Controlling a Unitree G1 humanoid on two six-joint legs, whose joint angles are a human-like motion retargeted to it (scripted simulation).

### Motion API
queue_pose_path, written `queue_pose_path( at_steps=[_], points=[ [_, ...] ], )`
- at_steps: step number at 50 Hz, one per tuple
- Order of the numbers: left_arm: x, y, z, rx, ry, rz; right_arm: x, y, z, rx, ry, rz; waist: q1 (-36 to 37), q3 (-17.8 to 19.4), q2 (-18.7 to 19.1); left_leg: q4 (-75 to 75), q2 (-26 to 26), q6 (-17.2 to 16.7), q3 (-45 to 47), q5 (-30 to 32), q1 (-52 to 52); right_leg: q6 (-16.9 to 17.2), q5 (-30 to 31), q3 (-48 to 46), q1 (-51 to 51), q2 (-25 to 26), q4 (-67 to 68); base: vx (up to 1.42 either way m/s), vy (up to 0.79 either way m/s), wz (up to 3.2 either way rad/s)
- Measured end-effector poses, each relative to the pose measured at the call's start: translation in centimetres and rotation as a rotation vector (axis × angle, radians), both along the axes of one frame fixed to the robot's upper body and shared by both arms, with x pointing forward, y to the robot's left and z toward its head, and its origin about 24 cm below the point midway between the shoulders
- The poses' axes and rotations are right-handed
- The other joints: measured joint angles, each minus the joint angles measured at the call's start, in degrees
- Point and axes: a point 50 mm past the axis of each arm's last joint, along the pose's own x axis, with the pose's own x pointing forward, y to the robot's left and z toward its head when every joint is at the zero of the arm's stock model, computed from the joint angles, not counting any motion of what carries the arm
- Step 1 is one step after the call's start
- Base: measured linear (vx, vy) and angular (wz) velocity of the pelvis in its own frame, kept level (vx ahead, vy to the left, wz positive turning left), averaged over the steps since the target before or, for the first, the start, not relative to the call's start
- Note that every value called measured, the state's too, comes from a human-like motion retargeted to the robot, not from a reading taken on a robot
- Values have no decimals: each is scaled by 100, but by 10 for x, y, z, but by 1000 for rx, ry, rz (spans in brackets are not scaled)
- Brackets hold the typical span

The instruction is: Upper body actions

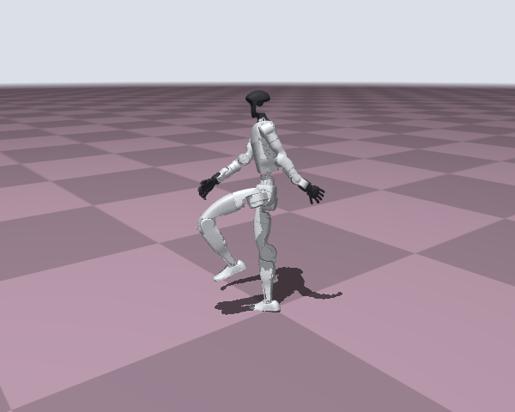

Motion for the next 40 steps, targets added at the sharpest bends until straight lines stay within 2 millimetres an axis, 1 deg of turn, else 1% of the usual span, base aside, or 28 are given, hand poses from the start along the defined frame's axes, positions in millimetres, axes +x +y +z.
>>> queue_pose_path(
  at_steps=[2, 5, 8, 10, 12, 13, 14, 15, 16, 17, 18, 20, 23, 25, 27, 30, 33, 35, 36, 38, 40],
  points=[
    [10, 6, -6, 15, -48, -44, -2, 1, -1, -2, -14, 7, -146, -181, -21, -414, -163, -41, -127, 189, 331, 24, -45, -170, -22, 4, -37, 3, 4, 81],
    [24, 13, -14, 77, -99, -43, -16, 2, -16, -12, 16, 21, -406, -522, -81, -1382, -571, -154, -264, 472, 1071, 94, -90, -446, -56, -22, -131, 8, 8, 91],
    [40, 15, -21, 170, -140, 49, -40, -1, -42, -38, 112, 11, -695, -792, -145, -2783, -1089, -285, -351, 759, 2131, 179, -145, -665, -44, -59, -187, 10, 10, 72],
    [52, 16, -26, 227, -171, 116, -61, -3, -63, -52, 206, 0, -869, -925, -188, -3969, -1449, -375, -358, 1002, 2958, 236, -200, -757, -37, -92, -177, 7, 12, 46],
    [65, 19, -31, 272, -211, 168, -85, -5, -83, -52, 315, 3, -1056, -1033, -180, -5490, -1852, -455, -419, 1255, 3880, 289, -263, -838, -12, -70, -157, 5, 16, 42],
    [71, 21, -34, 290, -236, 185, -97, -6, -92, -49, 369, 3, -1185, -1096, -131, -6330, -2026, -572, -502, 1222, 4341, 309, -299, -915, 2, -5, -155, 4, 20, 58],
    [77, 24, -36, 304, -259, 195, -109, -7, -100, -46, 423, -7, -1319, -1170, -97, -7003, -2166, -597, -448, 801, 4735, 332, -334, -993, -2, 42, -149, 3, 25, 67],
    [82, 26, -38, 315, -281, 200, -122, -8, -109, -44, 477, -22, -1457, -1249, -71, -7592, -2289, -576, -326, 187, 5097, 355, -369, -1072, -14, 81, -141, 3, 25, 81],
    [85, 28, -39, 322, -298, 201, -133, -10, -115, -37, 529, -46, -1651, -1331, 0, -8109, -2221, -482, 99, -77, 5373, 388, -406, -1193, -20, 144, -136, 3, 24, 94],
    [89, 30, -40, 328, -313, 202, -143, -11, -121, -29, 579, -71, -1853, -1404, 66, -8546, -2202, -402, 316, -255, 5574, 425, -439, -1316, -24, 190, -132, 3, 27, 109],
    [92, 30, -41, 331, -322, 203, -152, -11, -126, -16, 624, -98, -2071, -1461, 123, -8825, -2283, -355, 117, -260, 5622, 472, -464, -1443, -23, 203, -133, -1, 29, 91],
    [99, 32, -43, 340, -347, 207, -163, -8, -131, 20, 677, -136, -2322, -1523, 172, -9136, -2351, -339, -173, -130, 5574, 545, -467, -1512, -102, 194, -118, -12, 24, 34],
    [118, 41, -47, 355, -409, 178, -159, -8, -129, 71, 667, -166, -2234, -1318, 146, -9482, -2481, -195, 104, -44, 5712, 626, -399, -1362, -190, 130, -74, -28, 23, -35],
    [125, 48, -48, 368, -431, 150, -155, -9, -127, 84, 652, -160, -2126, -1208, 101, -9570, -2575, -129, 127, -70, 5797, 672, -358, -1251, -187, 71, -70, -17, 23, -41],
    [129, 53, -48, 389, -433, 142, -155, -12, -126, 67, 644, -132, -2053, -1227, 77, -9567, -2630, -88, 88, -114, 5787, 729, -331, -1160, -207, 21, -66, -4, 17, -34],
    [132, 55, -47, 423, -414, 168, -162, -20, -129, 2, 634, -83, -2001, -1331, 36, -9590, -2720, 2, 148, -176, 5798, 803, -354, -1102, -260, -52, 15, -4, 20, -13],
    [149, 54, -49, 446, -436, 218, -171, -37, -132, -102, 597, -38, -2001, -1257, -1, -9553, -2772, 73, 92, -247, 5844, 845, -499, -1116, -261, -119, 257, -11, 15, 3],
    [161, 52, -50, 446, -455, 234, -185, -49, -136, -191, 586, -16, -2019, -1192, -10, -9554, -2790, 120, 42, -280, 5920, 831, -522, -1114, -281, -154, 528, -9, 14, 8],
    [167, 50, -51, 440, -467, 231, -196, -56, -140, -243, 596, -17, -2046, -1183, 2, -9553, -2780, 143, -10, -295, 5950, 806, -428, -1135, -327, -157, 724, -4, 8, 13],
    [183, 44, -53, 421, -511, 221, -223, -70, -147, -352, 628, -39, -2076, -1199, 79, -9542, -2681, 171, -40, -327, 5960, 748, -66, -1122, -574, -145, 1302, -8, 12, -6],
    [203, 36, -55, 401, -582, 215, -253, -83, -153, -444, 676, -96, -2062, -1215, 244, -9514, -2438, 167, 57, -362, 5948, 593, 466, -976, -1059, -102, 2225, -11, 10, -42]
  ],
)
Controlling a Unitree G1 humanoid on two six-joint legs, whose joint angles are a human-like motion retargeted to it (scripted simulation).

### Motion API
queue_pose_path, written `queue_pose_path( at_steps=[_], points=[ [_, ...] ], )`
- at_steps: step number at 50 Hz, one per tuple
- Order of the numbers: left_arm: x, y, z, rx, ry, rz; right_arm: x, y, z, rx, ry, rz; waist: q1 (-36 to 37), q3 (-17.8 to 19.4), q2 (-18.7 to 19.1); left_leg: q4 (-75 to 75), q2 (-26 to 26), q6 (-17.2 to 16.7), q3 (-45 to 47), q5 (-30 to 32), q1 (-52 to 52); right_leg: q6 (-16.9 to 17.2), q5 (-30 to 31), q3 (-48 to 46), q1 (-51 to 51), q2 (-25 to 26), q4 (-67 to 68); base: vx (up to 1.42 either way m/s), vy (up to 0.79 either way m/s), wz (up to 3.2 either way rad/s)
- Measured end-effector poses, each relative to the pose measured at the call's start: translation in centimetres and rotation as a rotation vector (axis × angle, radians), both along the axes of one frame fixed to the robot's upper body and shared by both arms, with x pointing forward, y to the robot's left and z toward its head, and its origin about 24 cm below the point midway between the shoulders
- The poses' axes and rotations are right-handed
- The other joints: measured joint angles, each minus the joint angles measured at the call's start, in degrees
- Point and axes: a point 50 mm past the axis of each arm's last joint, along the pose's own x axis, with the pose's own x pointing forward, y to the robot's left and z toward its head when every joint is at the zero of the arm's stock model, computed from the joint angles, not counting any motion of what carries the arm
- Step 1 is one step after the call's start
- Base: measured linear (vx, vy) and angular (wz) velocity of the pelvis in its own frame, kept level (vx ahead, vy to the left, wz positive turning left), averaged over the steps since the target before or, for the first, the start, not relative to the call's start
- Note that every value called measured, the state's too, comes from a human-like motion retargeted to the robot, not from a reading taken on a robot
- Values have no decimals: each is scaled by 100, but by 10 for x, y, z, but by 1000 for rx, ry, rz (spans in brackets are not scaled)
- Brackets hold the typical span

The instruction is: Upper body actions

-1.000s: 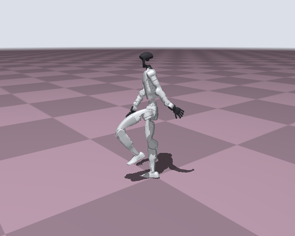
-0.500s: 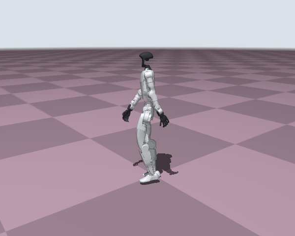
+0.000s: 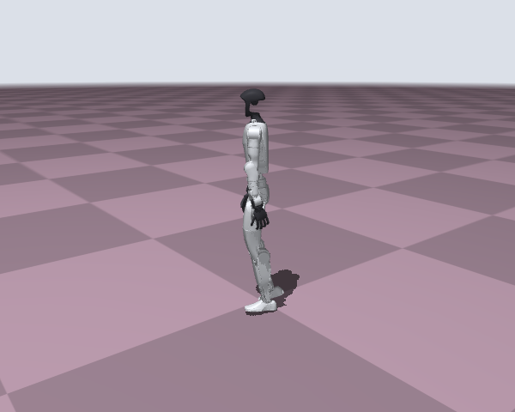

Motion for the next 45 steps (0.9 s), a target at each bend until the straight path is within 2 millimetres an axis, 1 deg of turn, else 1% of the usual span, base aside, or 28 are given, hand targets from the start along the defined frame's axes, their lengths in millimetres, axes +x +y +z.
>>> queue_pose_path(
  at_steps=[2, 3, 5, 7, 8, 10, 13, 15, 17, 19, 21, 23, 25, 28, 30, 33, 35, 37, 38, 39, 40, 42, 43, 45],
  points=[
    [29, -10, -1, -9, -95, -21, -33, -13, -3, -71, 62, -71, -166, 151, 248, 69, 304, 10, 16, -17, 64, -374, 186, -68, -537, 34, 1240, -11, 8, -16],
    [48, -14, 0, -14, -152, -27, -49, -20, -4, -98, 104, -111, -257, 260, 334, 115, 414, 14, 44, -32, 97, -417, 9, -175, -836, -68, 1967, -16, 10, -5],
    [91, -21, 6, -15, -276, -20, -82, -33, -2, -135, 215, -191, -487, 460, 434, 211, 558, 39, 68, -59, 117, -720, -312, -554, -1470, -460, 3339, -19, 11, 4],
    [135, -27, 17, 2, -417, 6, -114, -44, 2, -157, 343, -279, -809, 604, 475, 318, 630, 89, 1, -76, 42, -1035, -638, -869, -2161, -931, 4519, -15, 13, 28],
    [157, -30, 24, 11, -490, 18, -130, -49, 5, -166, 404, -325, -967, 657, 485, 354, 620, 136, -32, -87, 5, -1109, -767, -913, -2539, -1117, 5024, -9, 19, 42],
    [198, -35, 42, 31, -638, 33, -159, -57, 13, -179, 518, -415, -1276, 732, 539, 394, 622, 223, -170, -83, -75, -1135, -894, -908, -3352, -1274, 5792, -3, 19, 48],
    [250, -43, 73, 66, -845, 6, -199, -64, 28, -202, 649, -538, -1590, 838, 608, 476, 729, 250, -309, -44, -150, -1130, -864, -903, -4375, -1210, 6198, 0, 6, 35],
    [277, -48, 96, 91, -966, -35, -217, -67, 36, -229, 699, -609, -1742, 959, 630, 563, 784, 274, -386, -57, -140, -1131, -883, -949, -4723, -1234, 6177, -1, 2, 24],
    [297, -52, 114, 115, -1060, -73, -227, -68, 41, -257, 720, -658, -1845, 1033, 633, 622, 819, 283, -435, -79, -112, -1134, -910, -996, -4832, -1232, 5992, 0, 0, 0],
    [310, -55, 128, 142, -1131, -101, -229, -66, 42, -265, 717, -685, -1871, 1031, 632, 646, 848, 262, -423, -92, -104, -1134, -888, -1016, -4824, -1171, 5720, 0, -4, -10],
    [315, -56, 136, 169, -1172, -119, -225, -62, 38, -240, 702, -689, -1854, 979, 610, 627, 866, 227, -353, -88, -94, -1133, -813, -1028, -4677, -1088, 5401, 1, -12, -28],
    [315, -55, 136, 190, -1179, -129, -213, -56, 31, -191, 677, -666, -1828, 894, 577, 582, 887, 181, -257, -64, -89, -1130, -684, -1050, -4396, -1002, 5051, 1, -17, -31],
    [307, -51, 127, 197, -1149, -131, -196, -50, 22, -134, 635, -615, -1807, 785, 562, 524, 914, 139, -169, -34, -95, -1076, -525, -1065, -4007, -937, 4679, 3, -14, -28],
    [279, -46, 99, 176, -1021, -122, -164, -40, 9, -57, 546, -502, -1705, 622, 545, 430, 903, 99, -39, -6, -72, -854, -248, -961, -3271, -823, 4073, 6, -9, -28],
    [253, -42, 76, 148, -897, -121, -140, -34, 3, -17, 482, -413, -1591, 522, 505, 370, 858, 73, 56, 5, -40, -740, -86, -867, -2714, -732, 3588, 7, -8, -32],
    [204, -36, 46, 96, -684, -157, -108, -27, -3, 17, 383, -316, -1446, 417, 425, 291, 761, 23, 105, 4, 35, -450, 301, -568, -1783, -413, 2477, 9, -9, -20],
    [169, -33, 30, 61, -549, -181, -90, -23, -4, 40, 320, -287, -1333, 305, 336, 222, 630, -14, 151, 3, 63, -236, 568, -230, -1203, -169, 1567, 10, -7, -27],
    [137, -33, 19, 29, -438, -193, -76, -20, -5, 63, 272, -278, -1150, 179, 203, 152, 435, -34, 257, -15, 85, -145, 846, 120, -663, -36, 602, 12, -7, -40],
    [122, -33, 14, 14, -390, -195, -72, -20, -5, 73, 255, -276, -1072, 115, 125, 127, 317, -37, 275, -30, 83, -109, 1013, 199, -382, -47, 87, 17, -12, -29],
    [110, -33, 11, -1, -351, -193, -68, -20, -5, 81, 244, -274, -998, 60, 31, 106, 181, -38, 277, -44, 77, 118, 887, 272, -108, -76, -425, 18, -13, -19],
    [98, -33, 8, -15, -316, -189, -65, -20, -5, 87, 237, -273, -926, 9, -71, 86, 37, -38, 271, -58, 68, 442, 614, 342, 164, -114, -935, 18, -13, -24],
    [77, -31, 4, -32, -255, -169, -66, -21, -4, 84, 245, -262, -710, -44, -261, 19, -169, -79, 355, -72, 136, 496, 82, 375, 433, -169, -1601, 22, -15, -51],
    [67, -29, 2, -37, -227, -156, -67, -21, -4, 80, 254, -254, -554, -64, -307, -17, -194, -114, 449, -76, 175, 427, -96, 398, 488, -143, -1811, 23, -17, -79],
    [50, -27, 0, -39, -179, -132, -71, -21, -5, 70, 277, -240, -280, -110, -337, -55, -180, -188, 582, -82, 195, 396, -224, 480, 536, -101, -2153, 17, -14, -70]
  ],
)
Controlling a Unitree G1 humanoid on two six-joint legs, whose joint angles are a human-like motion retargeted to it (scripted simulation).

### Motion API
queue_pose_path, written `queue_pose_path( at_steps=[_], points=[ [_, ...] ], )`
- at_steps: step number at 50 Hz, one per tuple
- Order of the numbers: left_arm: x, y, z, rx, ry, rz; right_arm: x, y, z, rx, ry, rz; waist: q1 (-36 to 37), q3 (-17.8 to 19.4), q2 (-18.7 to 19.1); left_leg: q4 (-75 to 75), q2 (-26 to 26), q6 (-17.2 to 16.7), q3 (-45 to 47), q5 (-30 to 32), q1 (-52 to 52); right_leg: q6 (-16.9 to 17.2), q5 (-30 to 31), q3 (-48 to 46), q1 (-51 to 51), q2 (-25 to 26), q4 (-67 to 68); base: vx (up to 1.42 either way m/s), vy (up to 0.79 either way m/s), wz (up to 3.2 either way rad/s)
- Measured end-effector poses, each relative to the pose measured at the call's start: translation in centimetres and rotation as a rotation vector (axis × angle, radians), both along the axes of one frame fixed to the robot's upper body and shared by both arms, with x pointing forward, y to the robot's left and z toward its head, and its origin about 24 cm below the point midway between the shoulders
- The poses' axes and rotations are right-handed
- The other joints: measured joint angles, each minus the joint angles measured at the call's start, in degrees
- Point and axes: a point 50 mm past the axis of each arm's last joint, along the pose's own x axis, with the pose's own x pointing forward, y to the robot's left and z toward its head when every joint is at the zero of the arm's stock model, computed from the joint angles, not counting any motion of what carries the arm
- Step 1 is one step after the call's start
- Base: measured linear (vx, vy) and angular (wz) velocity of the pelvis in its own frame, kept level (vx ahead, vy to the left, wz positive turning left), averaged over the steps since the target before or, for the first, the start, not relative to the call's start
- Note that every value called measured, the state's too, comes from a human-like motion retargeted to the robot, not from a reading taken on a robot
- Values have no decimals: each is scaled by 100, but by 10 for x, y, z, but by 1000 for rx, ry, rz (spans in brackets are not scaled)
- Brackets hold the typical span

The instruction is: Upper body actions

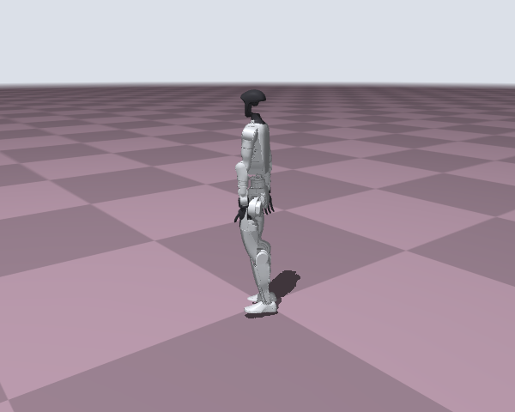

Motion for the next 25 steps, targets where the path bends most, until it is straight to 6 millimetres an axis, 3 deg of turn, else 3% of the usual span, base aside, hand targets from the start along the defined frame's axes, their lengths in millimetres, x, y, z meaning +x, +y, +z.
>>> queue_pose_path(
  at_steps=[3, 10, 14, 17, 20, 23, 25],
  points=[
    [-17, 3, -1, -5, 48, 44, -5, -1, 0, -12, 21, 20, 133, -4, -18, 0, 48, -105, 64, 18, -35, 35, 94, 15, 34, 80, -313, 14, -17, -34],
    [-49, 5, -4, -59, 103, 149, -29, -10, 2, -76, 121, -26, -116, 105, 172, 30, 341, -325, 148, 202, -72, -248, -126, -98, 6, 294, -222, 18, -12, 14],
    [-59, 11, -4, -43, 117, 188, -44, -15, 5, -113, 178, -170, -192, 136, 293, 359, 550, -496, 109, 154, -156, -351, -151, -207, 68, 357, -295, 16, -12, 20],
    [-88, 18, -2, 2, 183, 197, -43, -11, 5, -88, 161, -314, 137, 211, 226, 943, 656, -541, 67, 344, -268, -454, -175, -90, 149, 322, -273, 17, -18, -39],
    [-125, 22, 4, 7, 307, 200, -9, 2, 0, -53, 67, -383, 526, 512, -19, 2332, 959, -515, 227, 1170, -626, -525, -244, 145, 281, 107, -145, 8, -26, -60],
    [-164, 22, 15, -39, 424, 155, 49, 23, -1, 62, -62, -350, 656, 755, -93, 4575, 1382, -157, -526, 2078, -1770, -577, -282, 43, 469, -5, -142, 7, -27, 9],
    [-192, 19, 24, -74, 506, 120, 91, 38, 5, 173, -140, -315, 860, 901, -134, 6034, 1531, -155, -851, 1950, -2566, -651, -256, 31, 604, -52, -161, 12, -23, -6]
  ],
)
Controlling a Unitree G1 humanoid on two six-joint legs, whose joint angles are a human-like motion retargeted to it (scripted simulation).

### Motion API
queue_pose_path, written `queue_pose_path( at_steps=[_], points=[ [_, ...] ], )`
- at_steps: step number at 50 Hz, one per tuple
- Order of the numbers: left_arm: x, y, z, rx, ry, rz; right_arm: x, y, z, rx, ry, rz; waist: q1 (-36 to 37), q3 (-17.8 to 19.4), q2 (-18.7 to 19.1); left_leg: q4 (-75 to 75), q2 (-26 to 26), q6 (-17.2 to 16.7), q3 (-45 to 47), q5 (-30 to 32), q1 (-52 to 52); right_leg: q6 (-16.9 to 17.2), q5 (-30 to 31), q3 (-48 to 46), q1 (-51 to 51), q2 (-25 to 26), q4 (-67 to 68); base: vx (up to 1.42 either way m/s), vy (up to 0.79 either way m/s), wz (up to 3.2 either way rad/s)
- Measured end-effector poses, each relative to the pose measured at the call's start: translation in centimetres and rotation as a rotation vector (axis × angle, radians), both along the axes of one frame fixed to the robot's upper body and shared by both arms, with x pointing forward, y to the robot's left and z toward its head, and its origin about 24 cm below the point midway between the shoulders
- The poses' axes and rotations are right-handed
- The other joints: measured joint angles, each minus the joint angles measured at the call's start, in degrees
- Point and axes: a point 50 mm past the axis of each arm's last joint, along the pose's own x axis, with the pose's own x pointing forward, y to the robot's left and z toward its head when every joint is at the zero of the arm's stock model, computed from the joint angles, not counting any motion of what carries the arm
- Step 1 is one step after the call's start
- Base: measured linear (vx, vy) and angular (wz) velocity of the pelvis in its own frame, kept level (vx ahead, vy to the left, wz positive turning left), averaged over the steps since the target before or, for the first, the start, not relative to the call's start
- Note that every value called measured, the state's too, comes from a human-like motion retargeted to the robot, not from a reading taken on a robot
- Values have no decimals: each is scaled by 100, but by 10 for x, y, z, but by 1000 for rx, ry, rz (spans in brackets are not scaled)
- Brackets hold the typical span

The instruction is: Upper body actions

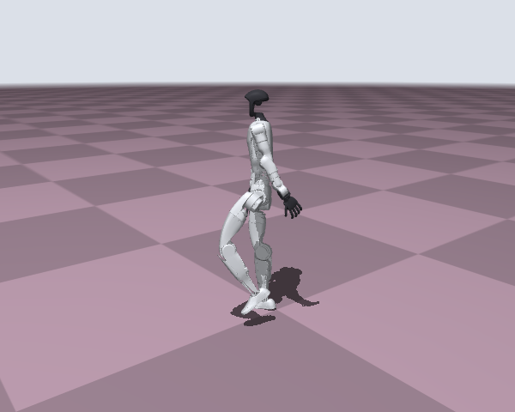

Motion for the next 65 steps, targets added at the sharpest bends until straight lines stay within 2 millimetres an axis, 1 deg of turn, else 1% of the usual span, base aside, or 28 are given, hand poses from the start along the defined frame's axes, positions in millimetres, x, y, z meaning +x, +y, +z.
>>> queue_pose_path(
  at_steps=[3, 5, 7, 10, 12, 14, 16, 18, 20, 22, 26, 30, 33, 35, 37, 38, 40, 42, 45, 48, 50, 53, 56, 58, 60, 62, 63, 65],
  points=[
    [-31, -10, 13, -86, 98, -19, 73, 22, 22, 108, -179, 22, 532, -32, 205, 2052, 1043, 264, -10, -599, -1370, -164, 45, 100, -91, 230, 6, 5, -12, -42],
    [-46, -17, 21, -156, 138, -10, 121, 39, 45, 174, -318, 41, 893, -2, 307, 3079, 1515, 423, -145, -928, -2269, -264, 76, 241, -111, 354, 9, 1, -8, -73],
    [-57, -23, 27, -215, 163, 0, 162, 54, 74, 235, -458, 87, 1166, 89, 302, 3693, 1560, 506, -255, -1113, -3045, -296, 81, 393, -63, 303, 21, 2, -3, -73],
    [-65, -26, 32, -268, 174, -6, 210, 66, 120, 284, -662, 198, 1550, 232, 185, 4110, 1416, 634, -72, -1322, -3836, -305, 45, 588, -37, 84, 94, 4, -2, -53],
    [-63, -24, 31, -264, 161, -3, 230, 67, 143, 260, -772, 265, 1756, 296, 72, 4140, 1370, 718, 175, -1404, -4066, -319, 2, 649, -41, -59, 155, 9, -4, -24],
    [-57, -22, 27, -238, 135, 11, 243, 66, 159, 218, -842, 285, 1889, 362, 19, 4087, 1361, 736, 341, -1446, -4114, -340, -39, 660, -18, -136, 203, 7, -6, -8],
    [-45, -20, 20, -201, 90, 27, 251, 67, 168, 208, -874, 265, 1949, 424, 39, 3978, 1386, 743, 407, -1465, -4013, -358, -65, 621, 26, -134, 216, 0, -6, 11],
    [-31, -17, 13, -162, 42, 41, 252, 68, 170, 239, -872, 226, 1935, 404, 75, 3819, 1384, 713, 365, -1443, -3845, -360, -76, 536, 40, -94, 189, -2, -5, 38],
    [-21, -16, 8, -130, 12, 53, 247, 69, 163, 278, -843, 192, 1835, 245, 98, 3586, 1337, 656, 263, -1377, -3634, -343, -76, 402, 3, -35, 127, 2, -1, 66],
    [-14, -14, 5, -113, -10, 66, 235, 69, 148, 291, -796, 184, 1678, 31, 103, 3221, 1296, 591, 222, -1293, -3252, -327, -84, 251, -61, 16, 74, 7, 5, 75],
    [-1, -12, 0, -82, -45, 95, 199, 65, 108, 219, -669, 197, 1271, -303, 120, 2054, 916, 475, 148, -1167, -2133, -272, -127, -20, -121, 44, 7, 7, 10, 68],
    [13, -5, -6, -27, -92, 97, 147, 52, 63, 143, -490, 221, 823, -501, 96, 253, 232, 299, 130, -962, -715, -173, -200, -297, -85, -21, -18, 6, 10, 65],
    [22, 0, -9, 12, -116, 84, 97, 37, 33, 82, -318, 222, 533, -662, 80, -1581, -546, 36, -118, -718, 405, -106, -267, -465, -68, -44, -19, 7, 14, 55],
    [28, 3, -11, 35, -131, 79, 64, 28, 18, 45, -217, 214, 301, -777, 146, -2809, -801, -108, -64, -550, 1128, -66, -323, -615, -52, 25, -19, 5, 18, 66],
    [35, 6, -13, 49, -153, 71, 36, 19, 8, 13, -133, 200, 47, -901, 314, -3943, -867, -391, 150, -545, 1734, -46, -387, -803, -79, 210, -8, 0, 22, 77],
    [40, 7, -14, 54, -165, 66, 24, 14, 5, -6, -99, 191, -77, -941, 423, -4480, -859, -613, 347, -734, 2034, -38, -421, -905, -85, 323, 1, -4, 25, 76],
    [48, 8, -17, 58, -189, 48, 4, 2, 1, -44, -40, 174, -283, -990, 609, -5349, -838, -716, 903, -1057, 2472, 4, -476, -1064, -74, 477, 2, -8, 26, 69],
    [54, 9, -18, 56, -207, 17, -9, -11, -1, -84, 3, 156, -488, -1036, 715, -5756, -939, -681, 792, -1238, 2562, 91, -502, -1224, -72, 484, -20, -12, 32, 73],
    [63, 10, -20, 51, -221, -32, -20, -28, -1, -141, 32, 129, -716, -1102, 778, -5944, -1048, -519, 635, -1386, 2401, 216, -495, -1414, -150, 396, -57, -18, 34, 60],
    [76, 15, -20, 64, -221, -75, -26, -42, 1, -175, 34, 88, -681, -987, 750, -5882, -1173, -302, 474, -1551, 2315, 309, -453, -1457, -170, 284, -37, -20, 26, 14],
    [83, 18, -20, 77, -210, -96, -33, -46, 1, -178, 46, 67, -569, -898, 665, -5820, -1253, -225, 406, -1636, 2338, 345, -437, -1385, -158, 196, 14, -17, 25, -31],
    [92, 19, -20, 97, -202, -129, -44, -46, -1, -162, 70, 72, -425, -800, 529, -5820, -1378, -74, 420, -1755, 2466, 393, -503, -1234, -166, 79, 216, -16, 13, -43],
    [105, 14, -22, 104, -231, -152, -50, -43, -2, -150, 71, 134, -456, -714, 478, -5843, -1420, 43, 422, -1843, 2598, 368, -616, -1107, -245, 43, 653, -14, 10, -35],
    [115, 9, -23, 94, -268, -170, -57, -41, -3, -160, 67, 195, -578, -633, 499, -5823, -1368, 101, 386, -1890, 2694, 264, -444, -1091, -345, 45, 1116, -13, 11, -12],
    [134, 2, -25, 80, -326, -203, -68, -41, -4, -190, 73, 245, -699, -493, 590, -5773, -1214, 140, 352, -1927, 2787, 120, 180, -1102, -592, -1, 1886, -24, 11, -7],
    [163, -6, -26, 81, -412, -234, -83, -44, -4, -230, 106, 271, -768, -383, 745, -5699, -961, 139, 429, -1982, 2805, -121, 917, -1017, -1220, -129, 3142, -31, 13, -32],
    [182, -11, -25, 92, -466, -238, -91, -48, -3, -249, 129, 280, -825, -303, 796, -5642, -865, 136, 464, -2005, 2807, -360, 1014, -1042, -1587, -247, 3885, -28, 18, -36],
    [230, -22, -19, 113, -600, -230, -113, -55, -1, -272, 198, 294, -996, -134, 873, -5539, -721, 160, 564, -2027, 2822, -682, 666, -1298, -2269, -706, 5404, -22, 17, -12]
  ],
)
